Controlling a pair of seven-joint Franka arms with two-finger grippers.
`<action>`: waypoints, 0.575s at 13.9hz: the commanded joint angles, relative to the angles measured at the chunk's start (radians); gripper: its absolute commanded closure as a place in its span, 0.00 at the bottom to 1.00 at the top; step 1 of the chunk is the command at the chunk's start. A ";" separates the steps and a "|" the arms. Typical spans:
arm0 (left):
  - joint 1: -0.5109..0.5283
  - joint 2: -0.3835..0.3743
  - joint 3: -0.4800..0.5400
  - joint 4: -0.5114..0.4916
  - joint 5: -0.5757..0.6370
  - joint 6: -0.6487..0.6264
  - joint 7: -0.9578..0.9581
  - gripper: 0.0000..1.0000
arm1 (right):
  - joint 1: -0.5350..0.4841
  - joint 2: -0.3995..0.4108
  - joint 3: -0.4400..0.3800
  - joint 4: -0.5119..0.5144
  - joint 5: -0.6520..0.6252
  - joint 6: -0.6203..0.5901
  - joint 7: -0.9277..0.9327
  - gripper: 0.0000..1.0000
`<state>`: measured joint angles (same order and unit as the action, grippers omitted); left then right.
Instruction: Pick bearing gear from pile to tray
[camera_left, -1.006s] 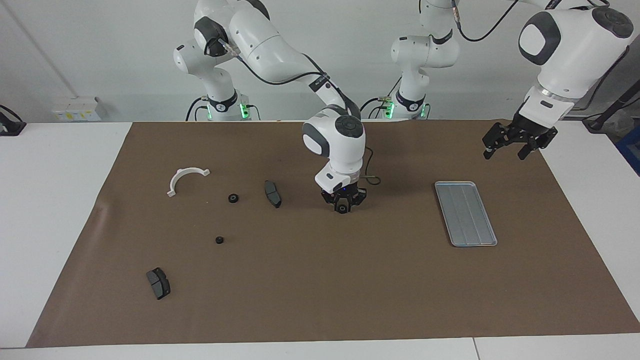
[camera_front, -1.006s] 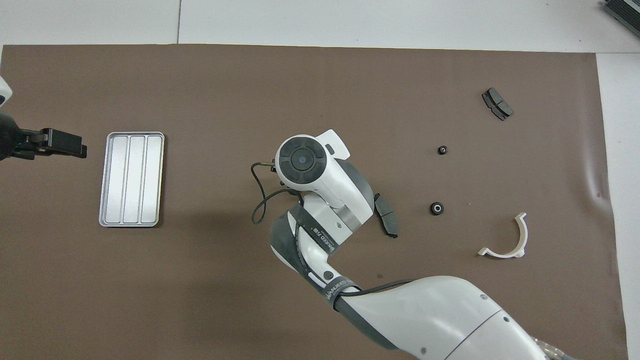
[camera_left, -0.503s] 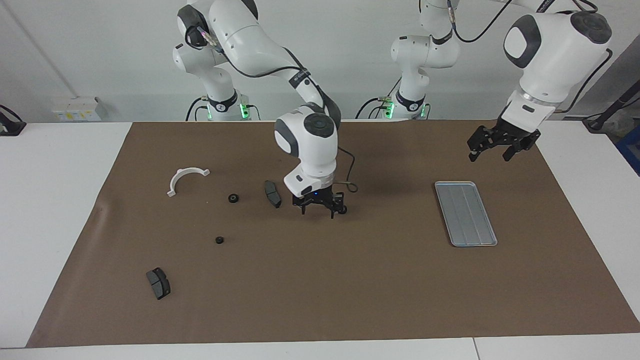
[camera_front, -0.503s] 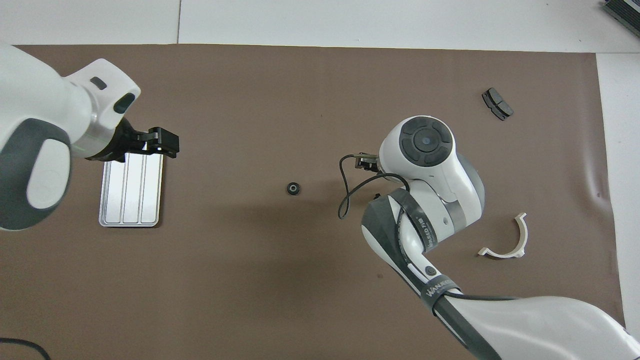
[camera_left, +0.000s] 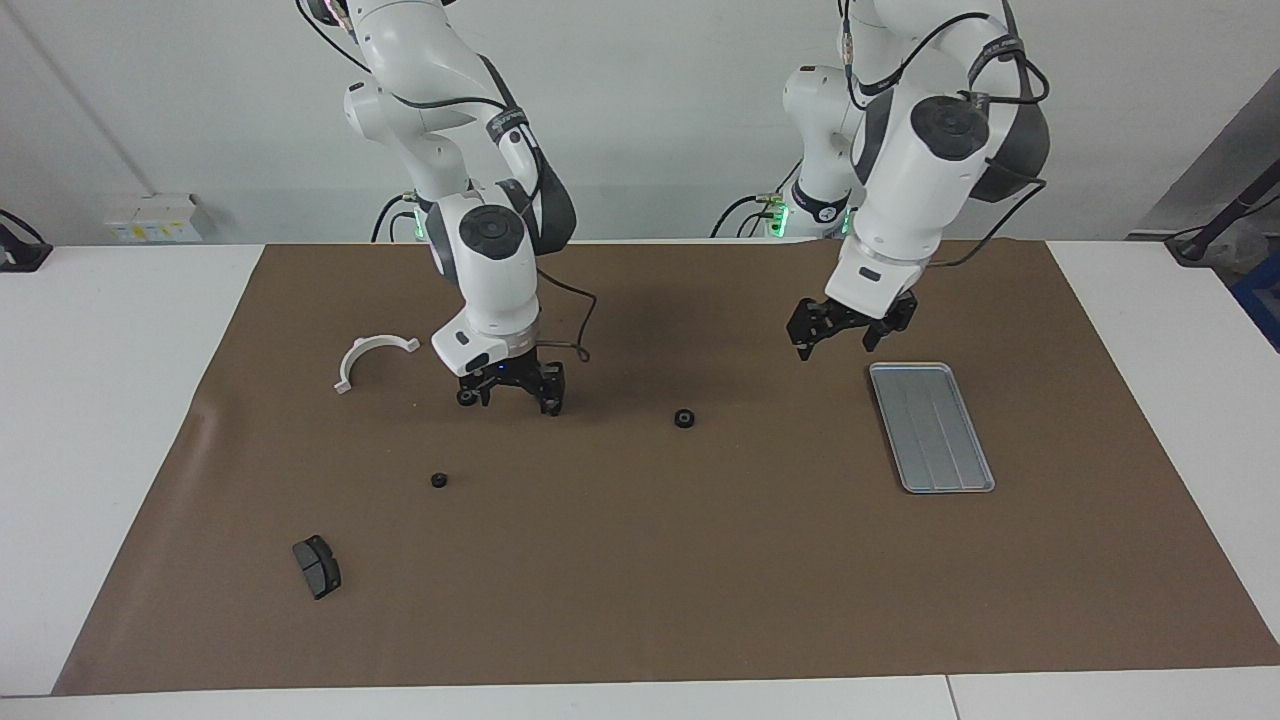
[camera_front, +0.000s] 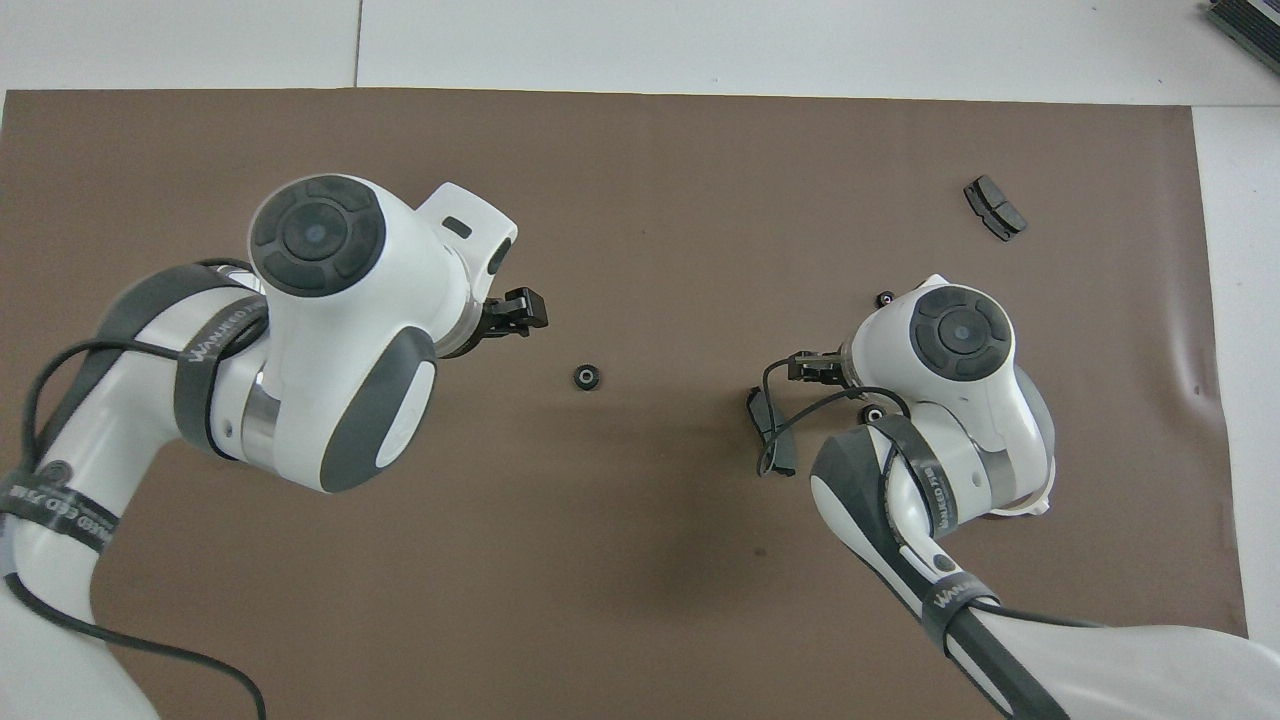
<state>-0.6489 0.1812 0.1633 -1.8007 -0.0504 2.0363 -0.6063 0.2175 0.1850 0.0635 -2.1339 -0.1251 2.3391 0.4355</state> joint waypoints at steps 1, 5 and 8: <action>-0.101 0.091 0.019 -0.039 0.020 0.114 -0.078 0.00 | -0.046 -0.053 0.016 -0.098 0.022 0.046 -0.082 0.08; -0.138 0.197 0.018 -0.046 0.021 0.264 -0.095 0.00 | -0.081 -0.070 0.016 -0.150 0.039 0.046 -0.153 0.12; -0.143 0.239 0.018 -0.046 0.021 0.344 -0.089 0.00 | -0.079 -0.073 0.016 -0.176 0.082 0.054 -0.187 0.19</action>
<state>-0.7779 0.4135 0.1643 -1.8443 -0.0496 2.3448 -0.6873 0.1521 0.1463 0.0665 -2.2577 -0.0792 2.3620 0.2940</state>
